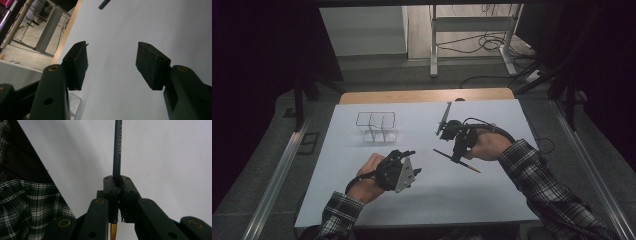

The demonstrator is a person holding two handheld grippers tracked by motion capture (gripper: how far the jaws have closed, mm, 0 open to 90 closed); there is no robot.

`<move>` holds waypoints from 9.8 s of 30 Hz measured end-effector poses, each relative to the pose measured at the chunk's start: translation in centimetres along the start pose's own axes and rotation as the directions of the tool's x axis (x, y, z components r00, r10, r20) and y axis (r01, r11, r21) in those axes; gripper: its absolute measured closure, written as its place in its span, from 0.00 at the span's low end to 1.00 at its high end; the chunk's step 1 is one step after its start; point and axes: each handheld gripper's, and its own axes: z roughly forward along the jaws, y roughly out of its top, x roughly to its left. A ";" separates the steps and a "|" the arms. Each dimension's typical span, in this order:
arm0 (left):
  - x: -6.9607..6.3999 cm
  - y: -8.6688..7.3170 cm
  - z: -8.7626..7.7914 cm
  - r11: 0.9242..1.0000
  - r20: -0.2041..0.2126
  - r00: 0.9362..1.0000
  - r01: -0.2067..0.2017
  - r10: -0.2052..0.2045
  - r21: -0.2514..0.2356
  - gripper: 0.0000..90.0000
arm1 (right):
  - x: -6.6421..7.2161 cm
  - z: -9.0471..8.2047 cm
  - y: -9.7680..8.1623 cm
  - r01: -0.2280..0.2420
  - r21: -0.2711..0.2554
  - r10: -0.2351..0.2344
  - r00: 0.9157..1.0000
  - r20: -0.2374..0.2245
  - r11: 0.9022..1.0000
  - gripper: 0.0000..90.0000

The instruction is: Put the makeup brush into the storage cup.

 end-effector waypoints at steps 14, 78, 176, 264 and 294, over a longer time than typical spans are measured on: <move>-1.1 0.6 1.3 0.994 -0.041 0.993 -0.109 0.108 -0.016 0.63 | 1.0 0.8 1.1 0.045 0.038 -0.044 0.999 -0.021 0.998 0.94; -4.0 1.1 2.9 0.858 -0.117 0.850 -0.507 0.513 0.081 0.96 | 2.6 2.5 3.0 0.114 0.160 -0.096 0.989 -0.113 0.981 0.92; 1.8 -3.4 1.3 0.982 0.089 0.980 0.181 -0.176 -0.049 0.96 | -1.3 -0.4 -6.0 -0.129 -0.594 0.073 0.990 -0.118 0.794 0.46; -0.4 -2.5 3.9 0.756 0.449 0.743 0.624 -0.496 -0.196 0.95 | 0.1 0.6 -7.2 -0.271 -0.868 -0.004 0.954 -0.299 0.415 0.93; 0.8 -2.0 3.2 0.753 0.466 0.735 0.628 -0.492 -0.195 0.60 | 1.8 1.9 -5.4 -0.104 -0.814 -0.014 0.991 -0.137 0.572 0.94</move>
